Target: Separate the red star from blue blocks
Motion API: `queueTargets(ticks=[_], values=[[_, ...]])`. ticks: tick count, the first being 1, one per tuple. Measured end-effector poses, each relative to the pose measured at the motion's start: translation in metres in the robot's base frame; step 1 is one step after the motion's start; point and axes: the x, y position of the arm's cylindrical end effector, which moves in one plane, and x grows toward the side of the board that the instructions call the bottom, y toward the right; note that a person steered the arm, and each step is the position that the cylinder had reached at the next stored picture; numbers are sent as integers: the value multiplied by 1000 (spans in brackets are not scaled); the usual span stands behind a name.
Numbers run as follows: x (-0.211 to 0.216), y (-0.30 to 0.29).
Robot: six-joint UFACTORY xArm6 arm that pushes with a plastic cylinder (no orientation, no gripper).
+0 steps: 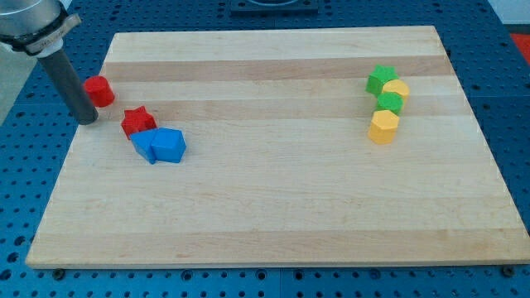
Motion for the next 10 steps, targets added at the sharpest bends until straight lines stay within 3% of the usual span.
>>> queueTargets(ticks=[3,5,6,7,9,10], values=[[-7,148],[1,213],[-9,221],[-46,198],[-4,90],[-4,85]])
